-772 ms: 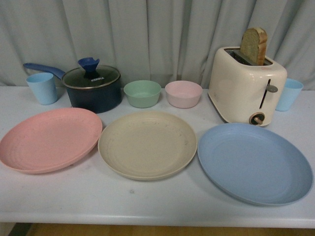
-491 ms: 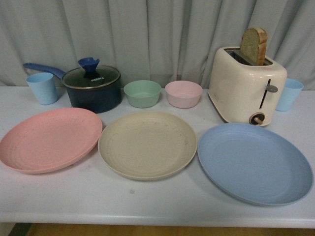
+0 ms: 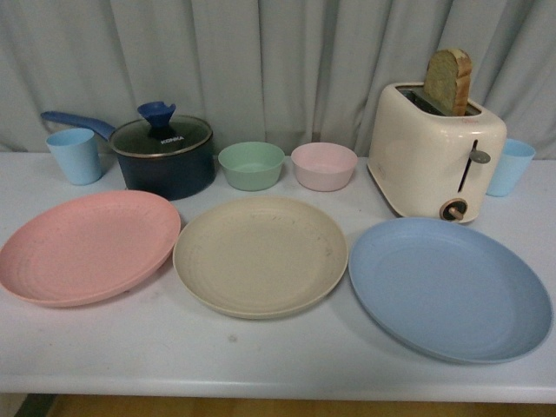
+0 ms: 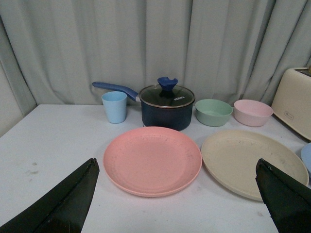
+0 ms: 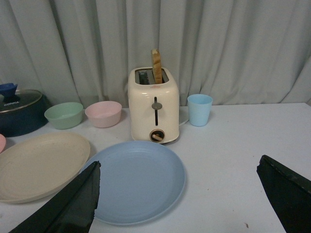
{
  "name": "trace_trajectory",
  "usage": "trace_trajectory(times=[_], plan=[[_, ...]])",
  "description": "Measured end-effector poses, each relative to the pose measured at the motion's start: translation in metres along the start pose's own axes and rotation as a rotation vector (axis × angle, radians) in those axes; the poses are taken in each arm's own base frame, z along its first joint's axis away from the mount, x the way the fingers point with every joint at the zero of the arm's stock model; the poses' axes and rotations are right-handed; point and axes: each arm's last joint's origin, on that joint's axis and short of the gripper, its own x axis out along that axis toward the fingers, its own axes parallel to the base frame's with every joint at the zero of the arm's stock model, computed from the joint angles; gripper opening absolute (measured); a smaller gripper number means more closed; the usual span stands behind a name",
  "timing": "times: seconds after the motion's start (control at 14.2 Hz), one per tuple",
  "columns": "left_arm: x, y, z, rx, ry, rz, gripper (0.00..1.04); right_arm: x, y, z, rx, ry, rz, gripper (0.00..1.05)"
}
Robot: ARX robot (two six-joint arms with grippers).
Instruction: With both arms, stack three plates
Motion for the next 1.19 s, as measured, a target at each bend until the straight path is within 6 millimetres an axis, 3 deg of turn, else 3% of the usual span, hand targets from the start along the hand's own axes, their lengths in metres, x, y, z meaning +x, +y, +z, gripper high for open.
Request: trace_trajectory(times=[1.19], plan=[[0.0,0.0,0.0,0.0,0.0,0.0,0.98,0.0,0.0,0.0,0.0,0.0,0.0,0.98]])
